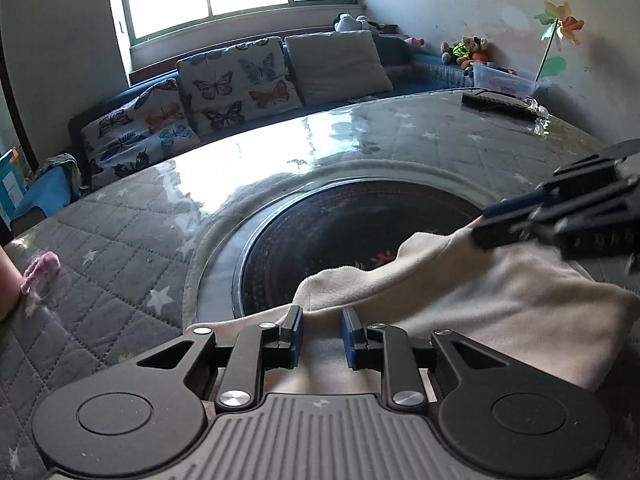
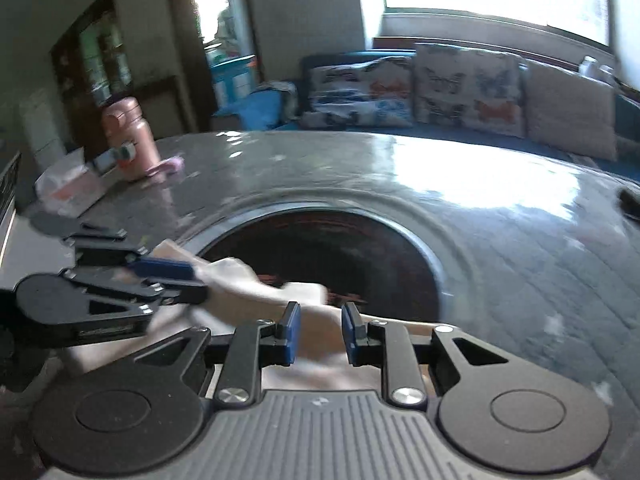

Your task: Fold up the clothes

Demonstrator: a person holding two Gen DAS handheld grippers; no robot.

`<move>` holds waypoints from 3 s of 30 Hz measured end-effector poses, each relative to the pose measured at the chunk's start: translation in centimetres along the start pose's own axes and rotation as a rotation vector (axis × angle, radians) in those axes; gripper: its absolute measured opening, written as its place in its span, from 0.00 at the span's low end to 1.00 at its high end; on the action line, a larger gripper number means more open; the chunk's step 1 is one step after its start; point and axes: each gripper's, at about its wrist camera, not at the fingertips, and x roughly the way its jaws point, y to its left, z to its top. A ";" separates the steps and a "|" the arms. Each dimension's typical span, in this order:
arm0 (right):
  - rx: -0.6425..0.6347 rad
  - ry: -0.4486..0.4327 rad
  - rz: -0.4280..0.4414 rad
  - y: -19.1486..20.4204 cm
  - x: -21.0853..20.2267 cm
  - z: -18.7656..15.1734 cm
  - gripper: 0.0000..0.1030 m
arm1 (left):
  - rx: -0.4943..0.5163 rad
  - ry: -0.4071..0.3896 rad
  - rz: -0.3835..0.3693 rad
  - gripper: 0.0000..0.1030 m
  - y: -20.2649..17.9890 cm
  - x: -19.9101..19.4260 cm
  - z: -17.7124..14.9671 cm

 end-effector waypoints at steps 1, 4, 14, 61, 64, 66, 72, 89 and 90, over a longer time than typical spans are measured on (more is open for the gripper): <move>-0.008 0.012 0.000 0.2 0.6 0.1 0.21 | -0.003 0.000 0.000 0.25 0.0 0.1 0.0; -0.007 0.040 -0.009 0.3 2.2 0.2 0.19 | -0.010 -0.001 0.001 0.29 0.3 0.0 0.0; -0.022 0.027 0.020 0.7 -1.6 -0.5 0.21 | -0.020 -0.073 -0.001 0.37 0.6 -4.2 -1.3; 0.044 0.019 0.051 -0.3 -3.6 -3.2 0.24 | -0.141 -0.043 0.038 0.38 3.7 -5.5 -4.0; 0.060 0.032 0.037 -1.2 -2.4 -3.0 0.24 | -0.151 -0.029 0.053 0.39 4.0 -5.1 -4.0; 0.083 0.025 0.040 -1.8 -2.3 -3.0 0.24 | -0.158 -0.020 0.064 0.42 4.2 -4.8 -4.0; 0.100 -0.009 -0.017 -2.5 -3.1 -3.1 0.40 | -0.180 -0.013 0.077 0.63 4.1 -4.9 -4.3; 0.198 -0.028 -0.054 -3.6 -3.8 -4.4 0.49 | -0.301 -0.020 0.055 0.70 2.9 -7.6 -6.2; 0.187 -0.028 -0.049 -3.3 -3.9 -4.4 0.49 | -0.311 -0.019 0.052 0.69 3.0 -7.7 -6.3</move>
